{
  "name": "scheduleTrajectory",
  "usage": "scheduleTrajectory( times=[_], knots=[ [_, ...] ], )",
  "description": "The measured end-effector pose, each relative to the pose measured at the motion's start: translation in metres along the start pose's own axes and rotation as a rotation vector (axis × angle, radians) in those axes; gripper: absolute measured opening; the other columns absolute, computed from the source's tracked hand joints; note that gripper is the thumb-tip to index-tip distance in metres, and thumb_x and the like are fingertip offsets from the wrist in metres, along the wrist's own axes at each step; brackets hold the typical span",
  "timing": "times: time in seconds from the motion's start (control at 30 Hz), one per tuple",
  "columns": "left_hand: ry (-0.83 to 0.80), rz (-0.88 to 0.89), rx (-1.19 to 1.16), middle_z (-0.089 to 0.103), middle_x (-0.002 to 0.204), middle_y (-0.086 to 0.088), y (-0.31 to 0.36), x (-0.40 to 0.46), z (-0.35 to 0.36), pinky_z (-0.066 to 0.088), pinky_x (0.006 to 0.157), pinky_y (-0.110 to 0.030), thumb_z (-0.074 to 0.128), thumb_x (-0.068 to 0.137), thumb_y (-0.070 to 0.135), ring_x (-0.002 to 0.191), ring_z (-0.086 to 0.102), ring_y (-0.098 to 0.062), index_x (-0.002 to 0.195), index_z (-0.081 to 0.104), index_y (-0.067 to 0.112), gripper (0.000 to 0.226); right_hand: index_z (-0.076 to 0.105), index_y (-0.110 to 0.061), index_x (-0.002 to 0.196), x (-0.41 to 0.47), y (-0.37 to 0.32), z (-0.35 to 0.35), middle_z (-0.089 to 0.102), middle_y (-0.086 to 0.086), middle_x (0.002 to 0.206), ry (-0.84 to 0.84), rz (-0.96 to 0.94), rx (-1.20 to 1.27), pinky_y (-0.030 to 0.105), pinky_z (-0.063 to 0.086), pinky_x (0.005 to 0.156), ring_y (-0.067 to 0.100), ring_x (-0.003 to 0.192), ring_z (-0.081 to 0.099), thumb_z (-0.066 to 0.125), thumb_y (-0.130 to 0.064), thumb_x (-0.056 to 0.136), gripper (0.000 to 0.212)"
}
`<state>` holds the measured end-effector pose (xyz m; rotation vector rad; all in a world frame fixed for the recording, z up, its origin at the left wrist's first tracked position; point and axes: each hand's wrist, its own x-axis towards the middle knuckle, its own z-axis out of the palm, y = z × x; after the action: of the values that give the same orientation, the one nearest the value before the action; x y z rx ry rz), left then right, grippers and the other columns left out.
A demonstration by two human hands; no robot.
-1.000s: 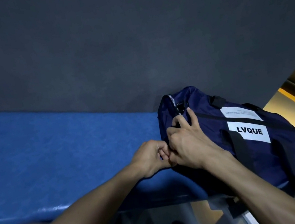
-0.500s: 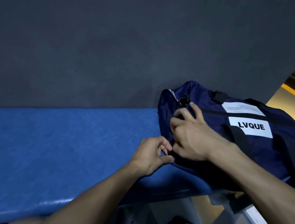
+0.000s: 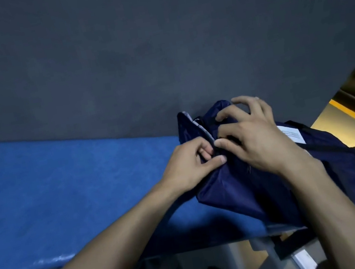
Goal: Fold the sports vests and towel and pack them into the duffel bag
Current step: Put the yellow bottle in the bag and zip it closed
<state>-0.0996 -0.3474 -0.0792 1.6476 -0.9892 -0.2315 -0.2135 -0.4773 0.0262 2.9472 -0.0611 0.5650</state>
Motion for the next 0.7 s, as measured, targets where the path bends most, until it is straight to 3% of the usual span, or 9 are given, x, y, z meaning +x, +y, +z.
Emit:
scheduleTrajectory(
  times=[0.2,0.33,0.43,0.5,0.57,0.63,0.7],
  knots=[
    [-0.055,0.009,0.092,0.061,0.058,0.011,0.000,0.006,0.011,0.040,0.053,-0.020,0.082,0.082,0.031,0.050,0.049,-0.001,0.068,0.057,0.023,0.030,0.070,-0.029,0.087,0.016,0.007,0.009,0.059,-0.013,0.120,-0.031,0.153,-0.053,0.064,0.019,0.114,0.033,0.132,0.039,0.057,-0.045,0.097,0.023],
    [-0.129,0.069,0.085,0.057,0.056,0.015,-0.005,0.001,0.009,0.038,0.053,-0.020,0.082,0.081,0.022,0.051,0.048,-0.002,0.066,0.055,0.022,0.031,0.070,-0.028,0.092,0.035,0.008,0.017,0.060,-0.010,0.115,0.041,0.242,-0.065,0.060,0.025,0.112,0.031,0.122,0.044,0.058,-0.047,0.097,0.023],
    [-0.144,0.118,0.058,0.059,0.064,0.012,-0.002,0.006,0.004,0.042,0.058,-0.023,0.077,0.084,0.021,0.056,0.048,-0.002,0.074,0.060,0.020,0.020,0.071,-0.030,0.093,0.042,0.010,0.024,0.062,-0.009,0.108,0.033,0.323,0.093,0.046,0.036,0.100,0.028,0.113,0.046,0.060,-0.050,0.096,0.023],
    [-0.020,0.070,-0.071,0.062,0.069,0.006,-0.001,0.019,-0.004,0.043,0.059,-0.026,0.075,0.084,0.026,0.058,0.047,-0.007,0.086,0.062,0.025,0.013,0.073,-0.030,0.090,0.040,0.011,0.026,0.062,-0.010,0.103,0.045,0.331,0.207,0.042,0.041,0.093,0.026,0.109,0.047,0.065,-0.048,0.093,0.020],
    [0.095,0.037,-0.143,0.064,0.073,0.006,0.002,0.037,-0.016,0.045,0.060,-0.028,0.078,0.082,0.031,0.059,0.048,-0.009,0.098,0.064,0.028,0.022,0.075,-0.030,0.086,0.037,0.011,0.028,0.063,-0.011,0.098,0.087,0.335,0.282,0.044,0.044,0.090,0.023,0.103,0.050,0.070,-0.046,0.091,0.018],
    [0.059,0.052,-0.041,0.064,0.073,0.007,0.008,0.055,-0.025,0.044,0.060,-0.023,0.083,0.081,0.026,0.059,0.049,-0.007,0.098,0.068,0.028,0.022,0.076,-0.030,0.081,0.035,0.010,0.030,0.064,-0.012,0.093,0.116,0.344,0.382,0.045,0.047,0.089,0.022,0.097,0.054,0.072,-0.043,0.090,0.017],
    [-0.024,0.102,0.151,0.067,0.072,0.009,0.016,0.068,-0.029,0.043,0.060,-0.020,0.083,0.084,0.024,0.060,0.054,-0.006,0.085,0.071,0.025,0.012,0.076,-0.030,0.078,0.032,0.009,0.027,0.067,-0.013,0.090,0.130,0.369,0.508,0.046,0.048,0.090,0.021,0.093,0.060,0.072,-0.043,0.089,0.018]
  ],
)
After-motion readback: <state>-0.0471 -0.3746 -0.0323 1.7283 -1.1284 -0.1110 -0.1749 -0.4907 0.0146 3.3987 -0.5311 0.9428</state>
